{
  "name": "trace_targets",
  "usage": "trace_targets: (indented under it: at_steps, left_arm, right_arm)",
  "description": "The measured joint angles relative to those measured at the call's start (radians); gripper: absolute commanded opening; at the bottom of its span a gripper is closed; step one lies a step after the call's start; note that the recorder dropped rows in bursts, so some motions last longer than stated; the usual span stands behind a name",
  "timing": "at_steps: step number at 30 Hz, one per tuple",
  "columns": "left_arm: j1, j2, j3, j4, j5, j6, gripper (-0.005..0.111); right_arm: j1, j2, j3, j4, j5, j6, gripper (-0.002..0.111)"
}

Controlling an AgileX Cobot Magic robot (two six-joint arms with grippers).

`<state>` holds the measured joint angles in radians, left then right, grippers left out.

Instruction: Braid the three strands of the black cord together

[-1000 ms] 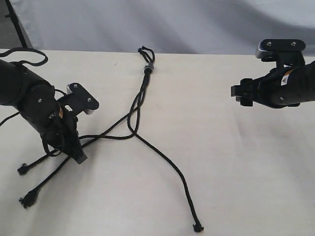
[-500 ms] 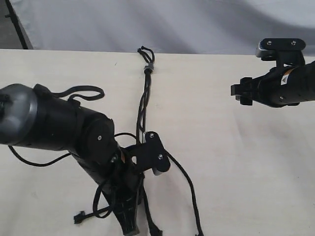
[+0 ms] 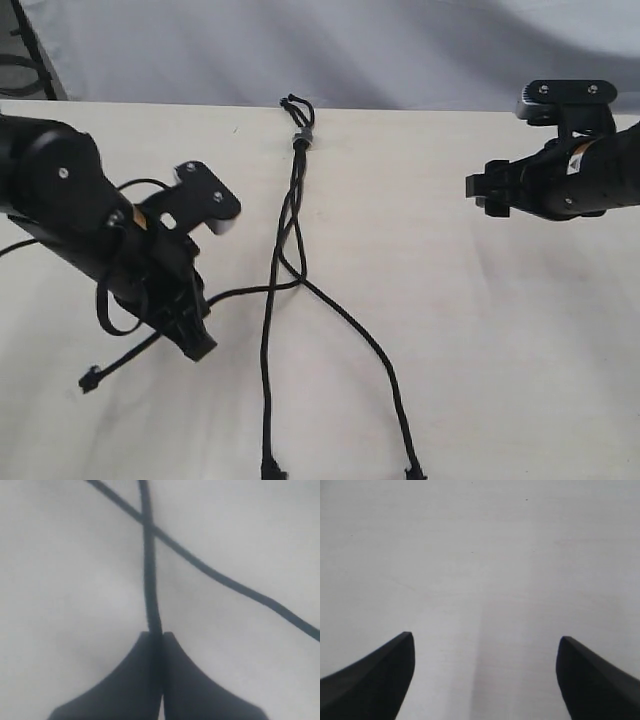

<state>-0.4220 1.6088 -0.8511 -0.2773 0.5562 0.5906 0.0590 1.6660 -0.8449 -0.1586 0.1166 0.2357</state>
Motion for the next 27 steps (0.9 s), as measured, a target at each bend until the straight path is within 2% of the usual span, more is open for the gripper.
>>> trace_targets:
  at_steps: [3,6,14,20,27]
  left_arm:
    - [0.056,-0.005,0.015,0.0,-0.04,-0.007,0.001]
    - [0.08,0.014,0.045,0.0,-0.082,-0.011,0.001]
    - [0.084,0.082,0.105,0.002,-0.174,-0.013,0.001]
    - [0.084,0.133,0.122,-0.021,-0.249,-0.015,0.001]
    - [0.084,0.141,0.122,-0.03,-0.268,-0.015,0.001]
  right_arm:
    - [0.069,0.0,0.0,0.0,0.0,0.0,0.073]
    - [0.172,0.0,-0.002,0.004,0.006,0.0,0.073]
    - [0.515,0.0,-0.078,0.034,0.205,0.0,0.073]
    - [0.721,0.011,-0.081,0.038,0.295,0.0,0.073]
    - [0.836,0.111,-0.081,0.042,0.302,0.03,0.073]
